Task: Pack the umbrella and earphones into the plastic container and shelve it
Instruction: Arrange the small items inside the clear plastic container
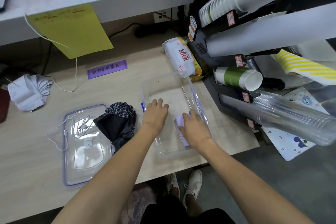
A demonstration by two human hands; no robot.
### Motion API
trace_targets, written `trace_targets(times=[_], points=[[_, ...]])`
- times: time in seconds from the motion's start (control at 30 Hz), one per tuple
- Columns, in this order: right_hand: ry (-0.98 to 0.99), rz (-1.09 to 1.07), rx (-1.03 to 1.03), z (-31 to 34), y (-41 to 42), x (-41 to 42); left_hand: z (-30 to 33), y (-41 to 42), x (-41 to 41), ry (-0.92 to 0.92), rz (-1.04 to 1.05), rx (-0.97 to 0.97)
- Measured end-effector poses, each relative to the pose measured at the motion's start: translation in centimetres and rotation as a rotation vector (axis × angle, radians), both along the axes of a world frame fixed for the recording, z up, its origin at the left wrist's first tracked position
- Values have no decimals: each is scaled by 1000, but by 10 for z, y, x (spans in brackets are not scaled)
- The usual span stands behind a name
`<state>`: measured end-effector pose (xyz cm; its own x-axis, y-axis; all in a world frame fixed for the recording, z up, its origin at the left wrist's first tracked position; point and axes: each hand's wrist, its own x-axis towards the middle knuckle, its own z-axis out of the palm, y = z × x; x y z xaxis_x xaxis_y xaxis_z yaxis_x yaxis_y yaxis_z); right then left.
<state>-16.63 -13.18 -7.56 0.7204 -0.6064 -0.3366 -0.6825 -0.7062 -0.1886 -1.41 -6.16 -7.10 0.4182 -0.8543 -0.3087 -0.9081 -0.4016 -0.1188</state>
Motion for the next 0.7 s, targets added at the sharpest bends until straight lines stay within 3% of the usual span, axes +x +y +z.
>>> trace_targets(times=[0.2, 0.37, 0.5, 0.7], points=[[-28, 68, -34, 5, -9, 4, -4, -7, 13, -64, -8, 175], [-159, 121, -170, 12, -25, 2, -9, -13, 14, -46, 3, 193], [-247, -17, -205, 20, -36, -1, -17, -20, 14, 37, 46, 146], [-328, -215, -27, 23, -49, -8, -25, -37, 9, 224, 179, 38]])
